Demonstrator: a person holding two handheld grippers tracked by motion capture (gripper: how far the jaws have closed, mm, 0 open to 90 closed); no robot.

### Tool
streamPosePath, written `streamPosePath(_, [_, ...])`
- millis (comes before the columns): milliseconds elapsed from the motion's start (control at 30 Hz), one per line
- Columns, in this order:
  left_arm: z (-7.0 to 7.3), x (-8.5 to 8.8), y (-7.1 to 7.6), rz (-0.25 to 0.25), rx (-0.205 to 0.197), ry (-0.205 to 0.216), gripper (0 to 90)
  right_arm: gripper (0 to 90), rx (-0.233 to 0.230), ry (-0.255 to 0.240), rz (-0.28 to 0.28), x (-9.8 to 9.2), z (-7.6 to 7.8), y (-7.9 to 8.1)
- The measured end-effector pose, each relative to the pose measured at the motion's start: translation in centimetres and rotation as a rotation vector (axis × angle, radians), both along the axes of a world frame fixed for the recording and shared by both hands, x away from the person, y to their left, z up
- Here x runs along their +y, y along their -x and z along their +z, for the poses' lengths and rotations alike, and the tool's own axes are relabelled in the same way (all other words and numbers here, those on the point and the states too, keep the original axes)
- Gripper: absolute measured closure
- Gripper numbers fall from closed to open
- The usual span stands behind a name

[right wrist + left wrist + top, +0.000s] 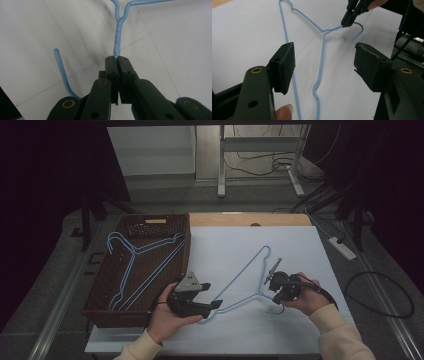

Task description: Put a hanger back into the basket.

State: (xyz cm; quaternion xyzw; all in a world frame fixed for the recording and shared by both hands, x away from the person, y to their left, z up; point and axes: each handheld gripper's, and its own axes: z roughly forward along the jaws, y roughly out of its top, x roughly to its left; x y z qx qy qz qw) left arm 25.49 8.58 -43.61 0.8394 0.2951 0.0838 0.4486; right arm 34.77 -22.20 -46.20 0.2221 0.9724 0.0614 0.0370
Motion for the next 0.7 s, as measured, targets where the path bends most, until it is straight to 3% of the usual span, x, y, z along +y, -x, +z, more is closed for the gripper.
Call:
streamPosePath(233, [-1.2, -2.8, -0.3, -0.043, 0.019, -0.057, 34.5, 88.0, 0.000, 0.003, 0.000, 0.1, 0.1, 0.0])
streamPosePath(700, [-3.0, -5.9, -0.8, -0.086, 0.060, -0.106, 33.3, 88.0, 0.000, 0.003, -0.002, -0.1, 0.2, 0.2])
